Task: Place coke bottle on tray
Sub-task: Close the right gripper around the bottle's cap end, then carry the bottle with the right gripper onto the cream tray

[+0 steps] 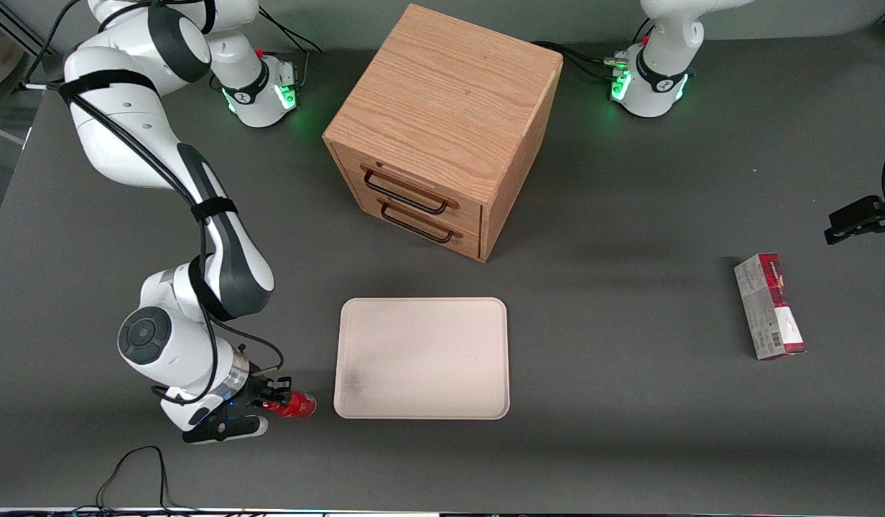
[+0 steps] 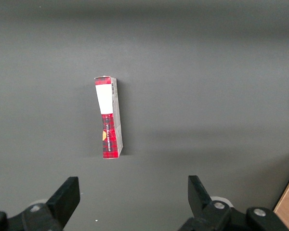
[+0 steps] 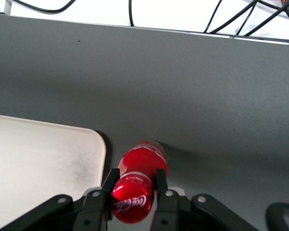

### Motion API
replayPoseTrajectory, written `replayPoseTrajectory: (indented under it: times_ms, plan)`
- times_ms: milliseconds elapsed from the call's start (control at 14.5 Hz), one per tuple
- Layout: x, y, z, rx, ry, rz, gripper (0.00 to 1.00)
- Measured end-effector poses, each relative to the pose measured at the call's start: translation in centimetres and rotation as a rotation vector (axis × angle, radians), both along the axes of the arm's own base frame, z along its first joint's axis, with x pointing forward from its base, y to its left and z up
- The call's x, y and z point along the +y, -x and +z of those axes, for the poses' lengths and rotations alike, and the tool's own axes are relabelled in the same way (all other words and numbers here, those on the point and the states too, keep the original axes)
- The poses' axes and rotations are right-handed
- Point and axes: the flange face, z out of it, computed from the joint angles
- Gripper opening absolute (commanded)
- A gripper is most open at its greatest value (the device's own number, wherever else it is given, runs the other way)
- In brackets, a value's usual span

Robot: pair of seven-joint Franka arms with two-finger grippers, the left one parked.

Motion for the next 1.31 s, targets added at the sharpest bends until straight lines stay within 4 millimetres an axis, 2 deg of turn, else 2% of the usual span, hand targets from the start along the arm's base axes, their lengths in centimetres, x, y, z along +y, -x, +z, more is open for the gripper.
replayPoseTrajectory:
  times_ms: [69,138,414,552,621,759,897,1103,1310]
  plan:
    - [0.0,0.2,1.0,0.01,0.006,-0.001,0.0]
    - [-0.1,0.4,2.9,0.017,0.013,-0.001,0.0]
    - [-0.2,3.6,15.1,0.034,0.049,-0.015,0.0]
    - [1.7,5.5,19.4,0.014,0.031,-0.083,0.0]
    - [3.1,6.1,20.1,0.011,0.017,-0.111,0.0]
    - [6.5,7.2,19.7,0.026,-0.008,-0.135,0.0]
    - [9.2,8.0,18.0,0.037,-0.018,-0.138,0.0]
    - [12.1,8.4,12.8,0.013,-0.041,-0.143,0.0]
    - [13.0,8.4,6.7,0.011,-0.04,-0.128,0.0]
